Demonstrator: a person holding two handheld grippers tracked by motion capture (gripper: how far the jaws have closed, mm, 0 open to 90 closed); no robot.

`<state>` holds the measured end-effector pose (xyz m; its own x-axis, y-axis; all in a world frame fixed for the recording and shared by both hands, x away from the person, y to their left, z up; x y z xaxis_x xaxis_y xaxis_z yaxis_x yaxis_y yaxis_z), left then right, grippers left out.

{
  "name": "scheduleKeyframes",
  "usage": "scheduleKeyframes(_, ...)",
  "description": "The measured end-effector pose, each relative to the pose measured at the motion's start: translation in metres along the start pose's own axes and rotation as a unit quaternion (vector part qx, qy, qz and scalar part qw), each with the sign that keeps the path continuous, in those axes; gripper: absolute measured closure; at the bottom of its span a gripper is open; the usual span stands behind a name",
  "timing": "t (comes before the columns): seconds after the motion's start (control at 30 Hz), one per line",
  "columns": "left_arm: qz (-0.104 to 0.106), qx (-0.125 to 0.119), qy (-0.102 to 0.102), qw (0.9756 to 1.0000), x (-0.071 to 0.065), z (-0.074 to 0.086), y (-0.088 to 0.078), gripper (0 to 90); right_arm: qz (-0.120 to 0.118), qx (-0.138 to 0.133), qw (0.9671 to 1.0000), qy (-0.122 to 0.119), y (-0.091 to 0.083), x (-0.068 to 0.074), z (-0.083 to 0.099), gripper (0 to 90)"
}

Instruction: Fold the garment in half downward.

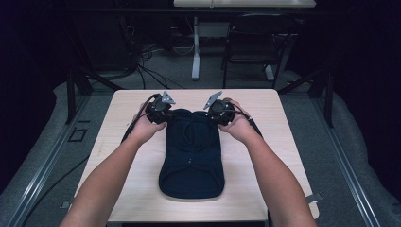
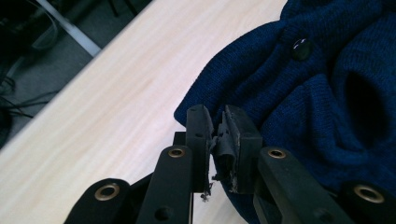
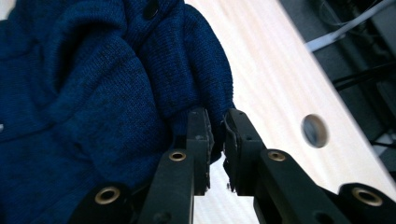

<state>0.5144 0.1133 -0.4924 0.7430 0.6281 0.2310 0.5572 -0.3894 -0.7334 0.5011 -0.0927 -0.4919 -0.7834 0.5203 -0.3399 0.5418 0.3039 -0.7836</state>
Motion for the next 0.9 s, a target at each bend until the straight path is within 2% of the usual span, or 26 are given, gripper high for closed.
scheduleKeyframes(0.17, -0.010, -0.007, 0.005, 0.9999, 0.006, -0.007, -0.009, 80.9, 0.015, -0.006, 0.9998, -0.014, -0.014, -0.007, -0.012, 82.1)
scheduleKeyframes(0.2, -0.019, -0.013, 0.003, 0.9997, 0.010, -0.010, -0.014, 80.9, 0.019, -0.008, 0.9997, -0.016, -0.016, -0.009, -0.015, 84.6)
scheduleKeyframes(0.37, -0.037, -0.026, 0.012, 0.9989, 0.016, -0.021, -0.025, 80.9, 0.039, -0.011, 0.9989, -0.025, -0.026, -0.017, -0.026, 85.2)
scheduleKeyframes(0.5, -0.051, -0.033, 0.018, 0.9980, 0.020, -0.027, -0.033, 81.0, 0.059, -0.023, 0.9975, -0.031, -0.035, -0.022, -0.035, 85.7)
scheduleKeyframes(0.57, -0.073, -0.050, 0.022, 0.9959, 0.024, -0.035, -0.041, 81.1, 0.071, -0.029, 0.9965, -0.034, -0.041, -0.025, -0.040, 85.8)
scheduleKeyframes(0.6, -0.073, -0.050, 0.022, 0.9959, 0.024, -0.035, -0.041, 81.2, 0.071, -0.029, 0.9965, -0.034, -0.041, -0.025, -0.040, 85.8)
scheduleKeyframes(0.63, -0.076, -0.058, 0.019, 0.9952, 0.025, -0.037, -0.045, 81.2, 0.087, -0.046, 0.9947, -0.029, -0.048, -0.029, -0.045, 85.7)
scheduleKeyframes(0.7, -0.086, -0.071, 0.016, 0.9937, 0.027, -0.041, -0.051, 81.2, 0.096, -0.059, 0.9934, -0.024, -0.053, -0.031, -0.048, 85.7)
scheduleKeyframes(0.9, -0.094, -0.058, 0.033, 0.9934, 0.021, -0.036, -0.046, 81.1, 0.096, -0.046, 0.9937, -0.035, -0.046, -0.025, -0.043, 85.6)
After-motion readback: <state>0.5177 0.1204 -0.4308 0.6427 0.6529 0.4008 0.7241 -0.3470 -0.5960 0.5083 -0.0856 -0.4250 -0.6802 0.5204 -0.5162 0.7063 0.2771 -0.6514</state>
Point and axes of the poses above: each handheld gripper's, and its own axes: y roughly forward along the jaws, z roughly out of its underside, x roughly to its left, the point moved 5 cm from there along y, roughly forward along the jaws, and after that the axes turned 1 degree about x, right-handed, at the moved point
